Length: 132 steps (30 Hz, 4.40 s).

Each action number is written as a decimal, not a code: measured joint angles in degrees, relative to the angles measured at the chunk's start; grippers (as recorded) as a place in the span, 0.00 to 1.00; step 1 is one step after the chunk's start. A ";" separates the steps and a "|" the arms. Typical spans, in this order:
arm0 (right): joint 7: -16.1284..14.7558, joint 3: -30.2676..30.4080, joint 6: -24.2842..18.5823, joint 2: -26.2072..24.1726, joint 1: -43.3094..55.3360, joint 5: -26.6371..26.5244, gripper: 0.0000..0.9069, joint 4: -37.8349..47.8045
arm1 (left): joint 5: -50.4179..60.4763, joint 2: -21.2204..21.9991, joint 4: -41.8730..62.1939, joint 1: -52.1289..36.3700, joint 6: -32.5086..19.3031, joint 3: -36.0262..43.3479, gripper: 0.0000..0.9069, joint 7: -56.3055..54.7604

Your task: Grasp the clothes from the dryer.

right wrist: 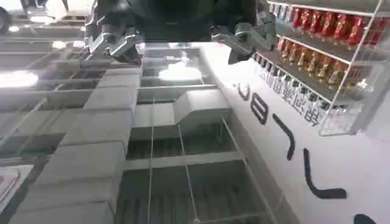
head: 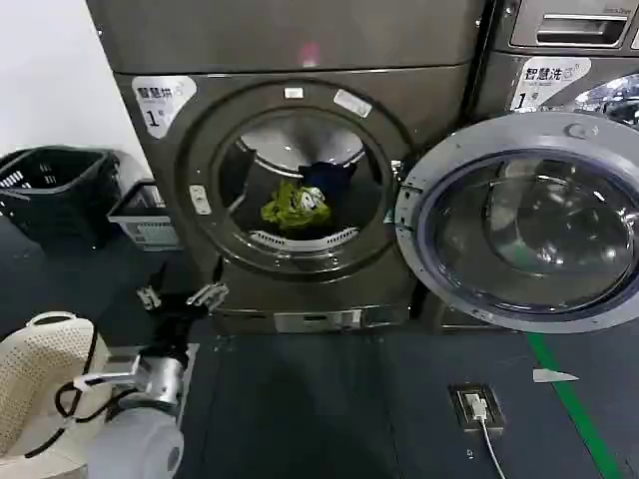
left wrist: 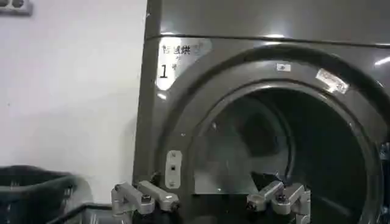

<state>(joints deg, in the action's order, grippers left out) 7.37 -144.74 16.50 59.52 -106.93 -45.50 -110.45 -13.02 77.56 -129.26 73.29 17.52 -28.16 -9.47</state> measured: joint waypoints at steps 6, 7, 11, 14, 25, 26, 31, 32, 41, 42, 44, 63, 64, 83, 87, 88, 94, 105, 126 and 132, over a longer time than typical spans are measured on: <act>0.13 0.30 -1.47 0.03 0.06 -0.84 1.00 0.05 | -0.02 -0.21 0.11 -0.04 -0.03 -0.21 1.00 0.07; 0.13 0.22 -1.60 0.02 -0.03 -0.96 1.00 0.08 | -0.02 -0.16 0.09 -0.03 -0.02 -0.21 1.00 0.07; 0.30 -0.19 -1.71 0.18 -0.37 -1.43 1.00 -0.05 | 0.12 0.24 0.03 0.09 -0.05 0.12 1.00 0.14; 0.30 -0.54 -1.93 0.32 -0.52 -1.92 1.00 -0.12 | 0.14 0.29 -0.04 0.04 -0.08 0.17 1.00 0.20; 0.24 -0.21 -2.58 0.95 -0.12 -2.70 1.00 -0.40 | 1.07 0.99 -0.40 0.61 -0.08 1.28 1.00 0.52; 0.16 -0.20 -2.60 0.99 -0.12 -2.73 1.00 -0.42 | 1.08 0.90 -0.50 0.45 -0.03 1.23 1.00 0.54; -0.03 -0.17 -2.64 0.89 -0.18 -2.77 1.00 -0.38 | 0.80 0.53 -0.57 0.17 0.14 0.55 1.00 0.53; -0.03 -0.11 -2.64 0.91 -0.15 -2.77 1.00 -0.47 | 0.81 0.61 -0.58 0.27 0.15 0.55 1.00 0.53; 0.19 -0.12 -4.04 0.94 -0.36 -2.79 1.00 -0.50 | 0.81 0.34 -0.71 0.10 0.34 0.41 1.00 0.76; 0.17 -0.26 -4.18 0.94 -0.41 -2.85 1.00 -0.51 | 0.81 0.37 -0.72 0.01 0.35 0.43 1.00 0.82; 0.17 -0.56 -4.59 0.94 -0.58 -2.86 1.00 -0.52 | 0.81 0.35 -0.71 -0.13 0.34 0.43 1.00 0.93; 0.08 -2.02 -6.64 1.00 -1.43 -2.95 1.00 0.46 | 1.47 -0.17 0.84 -1.28 0.35 1.84 1.00 1.60; 0.08 -2.01 -6.66 0.97 -1.36 -2.94 1.00 0.45 | 1.57 0.00 1.03 -1.45 0.38 2.11 1.00 1.60; -0.20 -1.16 -8.35 0.96 -0.95 -2.84 1.00 -0.02 | 1.03 -0.28 1.38 -1.11 1.63 2.88 1.00 1.75; -0.37 -1.67 -8.93 1.04 -1.38 -3.07 1.00 -0.04 | 1.04 0.11 1.36 -1.33 1.71 2.93 1.00 1.75; -0.51 -1.83 -9.11 1.04 -1.47 -3.16 1.00 -0.10 | 1.04 0.16 1.25 -1.34 1.76 2.92 1.00 1.73; -1.04 -2.60 -10.06 1.16 -1.83 -4.49 1.00 -0.19 | 0.71 -0.16 0.57 -1.23 1.93 2.58 1.00 1.74; -0.95 -3.42 -10.48 1.06 -1.84 -6.70 1.00 -0.31 | 0.34 -0.49 0.42 -1.73 2.07 2.44 1.00 1.72; 0.21 -4.74 -9.66 0.97 -2.31 -9.65 1.00 -0.79 | -0.49 -1.47 0.67 -2.74 2.02 2.39 1.00 1.71; 0.37 -4.41 -9.58 1.28 -2.04 -9.82 1.00 -0.86 | -0.44 -1.60 1.33 -2.81 1.84 2.45 1.00 1.71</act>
<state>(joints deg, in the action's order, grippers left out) 7.74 -149.14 6.92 60.80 -108.97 -55.32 -111.31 -13.46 75.97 -127.93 70.48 19.36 -25.71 -7.76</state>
